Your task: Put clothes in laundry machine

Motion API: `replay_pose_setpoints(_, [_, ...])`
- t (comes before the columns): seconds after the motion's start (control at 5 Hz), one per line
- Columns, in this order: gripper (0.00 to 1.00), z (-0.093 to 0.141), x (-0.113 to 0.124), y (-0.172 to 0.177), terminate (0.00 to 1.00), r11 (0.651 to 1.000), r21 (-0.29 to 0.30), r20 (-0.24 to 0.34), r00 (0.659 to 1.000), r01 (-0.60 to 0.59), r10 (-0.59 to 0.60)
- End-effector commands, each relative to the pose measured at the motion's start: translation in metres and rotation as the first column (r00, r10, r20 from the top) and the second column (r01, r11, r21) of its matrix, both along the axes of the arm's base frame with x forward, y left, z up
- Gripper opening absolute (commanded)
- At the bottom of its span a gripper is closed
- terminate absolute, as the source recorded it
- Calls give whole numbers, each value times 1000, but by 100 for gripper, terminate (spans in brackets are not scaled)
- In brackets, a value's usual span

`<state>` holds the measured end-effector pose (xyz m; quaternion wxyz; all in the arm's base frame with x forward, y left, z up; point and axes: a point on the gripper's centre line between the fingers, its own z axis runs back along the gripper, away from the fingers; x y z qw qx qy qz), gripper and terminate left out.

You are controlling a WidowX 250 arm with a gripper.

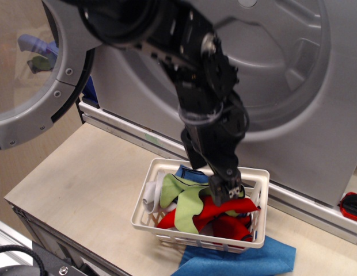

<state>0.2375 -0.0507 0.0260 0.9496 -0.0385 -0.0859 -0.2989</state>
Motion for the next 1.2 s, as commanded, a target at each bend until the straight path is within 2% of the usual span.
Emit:
replay_pose_setpoints(0.0, [100, -15, -2, -15, 0, 1000, -11, 57, 998, 9, -8])
replay_pose_setpoints(0.2, [100, -23, 5, -10, 0, 999, 46, 77, 997, 2, -5])
replay_pose_setpoints(0.4, [100, -31, 9, -3, 0, 997, 76, 72, 997, -5, 0])
replay_pose_setpoints(0.8, [100, -55, 15, 12, 0, 993, 115, 55, 998, -37, 31])
replay_pose_setpoints(1.0, [100, -68, 10, 12, 0, 990, 139, 23, 1000, -13, 10])
